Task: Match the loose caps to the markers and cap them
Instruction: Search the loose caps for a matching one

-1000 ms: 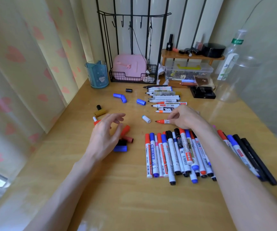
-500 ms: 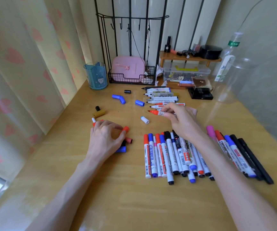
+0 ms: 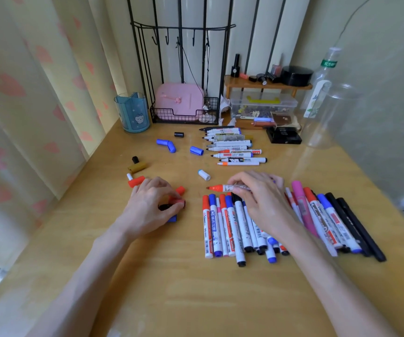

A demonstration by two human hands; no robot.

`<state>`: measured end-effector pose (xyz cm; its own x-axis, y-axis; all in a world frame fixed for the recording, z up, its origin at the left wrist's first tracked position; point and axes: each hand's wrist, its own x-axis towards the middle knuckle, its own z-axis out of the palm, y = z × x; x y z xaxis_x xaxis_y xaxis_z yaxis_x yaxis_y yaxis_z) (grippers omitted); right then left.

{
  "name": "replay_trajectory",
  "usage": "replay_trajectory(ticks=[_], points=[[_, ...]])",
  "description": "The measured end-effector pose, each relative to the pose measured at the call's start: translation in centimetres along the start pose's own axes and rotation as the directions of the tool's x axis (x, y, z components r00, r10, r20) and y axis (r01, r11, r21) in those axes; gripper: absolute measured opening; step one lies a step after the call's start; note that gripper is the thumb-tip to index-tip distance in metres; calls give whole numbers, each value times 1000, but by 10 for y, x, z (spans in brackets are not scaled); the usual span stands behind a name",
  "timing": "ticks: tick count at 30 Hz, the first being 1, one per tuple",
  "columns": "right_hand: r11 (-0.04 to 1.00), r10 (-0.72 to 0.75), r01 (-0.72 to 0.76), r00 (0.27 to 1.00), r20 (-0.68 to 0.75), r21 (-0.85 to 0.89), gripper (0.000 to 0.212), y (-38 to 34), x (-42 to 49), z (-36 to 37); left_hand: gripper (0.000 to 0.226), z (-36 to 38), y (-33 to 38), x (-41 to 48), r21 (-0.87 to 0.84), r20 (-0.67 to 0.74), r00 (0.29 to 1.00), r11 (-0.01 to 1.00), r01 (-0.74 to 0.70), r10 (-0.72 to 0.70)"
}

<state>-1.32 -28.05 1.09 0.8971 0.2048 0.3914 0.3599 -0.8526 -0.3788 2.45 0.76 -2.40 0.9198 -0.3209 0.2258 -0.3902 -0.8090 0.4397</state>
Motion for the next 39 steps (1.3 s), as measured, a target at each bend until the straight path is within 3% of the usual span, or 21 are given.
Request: replay_trajectory(ticks=[4,6,11,23,29,32,39], points=[[999,-18,17,1000,-8,-29,17,-2,-4,4,14,5,5,3,-51,-95,994,997,-63,58],[999,-22,23,1000,-19,24,20,-4,-5,3,16,4,10,2,-178,-145,986,978,-107,81],[993,-64,70,996,-61,99,17,-12,-9,4,24,-1,34,-1,-430,-118,989,893,-136,94],[991,-90,94,995,-40,93,17,-19,-13,8,24,8,44,-6,-522,-173,984,843,-125,39],[993,-56,63,996,-68,104,20,-20,-12,13,22,6,45,-4,-444,-163,985,887,-131,64],[1000,-28,28,997,-77,7,27,-15,-9,14,11,4,38,0,-333,-148,987,936,-115,69],[995,97,-99,992,-84,-32,25,-1,-8,8,19,12,24,-2,-45,-134,979,986,-158,151]])
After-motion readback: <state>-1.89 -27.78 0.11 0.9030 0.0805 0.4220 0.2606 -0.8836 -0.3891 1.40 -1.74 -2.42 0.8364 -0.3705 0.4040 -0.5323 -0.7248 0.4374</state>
